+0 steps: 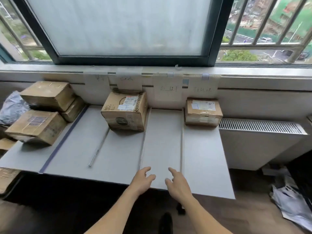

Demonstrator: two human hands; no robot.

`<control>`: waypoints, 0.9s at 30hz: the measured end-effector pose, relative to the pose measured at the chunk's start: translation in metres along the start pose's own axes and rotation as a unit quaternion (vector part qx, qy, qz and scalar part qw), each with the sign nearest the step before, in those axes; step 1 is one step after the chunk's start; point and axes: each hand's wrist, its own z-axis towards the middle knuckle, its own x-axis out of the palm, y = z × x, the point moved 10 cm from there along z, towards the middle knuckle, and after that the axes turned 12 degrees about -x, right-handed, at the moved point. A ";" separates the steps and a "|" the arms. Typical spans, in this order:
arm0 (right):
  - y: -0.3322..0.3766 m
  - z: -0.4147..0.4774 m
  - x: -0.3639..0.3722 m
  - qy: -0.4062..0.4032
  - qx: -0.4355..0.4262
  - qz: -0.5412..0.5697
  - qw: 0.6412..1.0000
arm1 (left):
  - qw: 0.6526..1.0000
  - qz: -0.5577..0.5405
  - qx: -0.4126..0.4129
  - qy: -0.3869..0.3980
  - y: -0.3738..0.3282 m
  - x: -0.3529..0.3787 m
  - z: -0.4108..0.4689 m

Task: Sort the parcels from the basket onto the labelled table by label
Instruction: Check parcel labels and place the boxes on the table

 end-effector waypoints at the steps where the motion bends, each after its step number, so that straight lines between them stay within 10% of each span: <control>1: 0.007 -0.004 0.010 0.001 -0.002 0.012 1.000 | 1.000 0.001 -0.004 -0.007 0.007 -0.006 -0.008; 14: 0.113 -0.013 0.112 0.036 -0.042 -0.013 0.998 | 0.995 -0.086 0.028 -0.037 0.070 -0.121 -0.051; 27: 0.314 0.051 0.305 0.050 -0.072 -0.063 0.994 | 0.982 -0.173 0.043 -0.061 0.203 -0.394 -0.029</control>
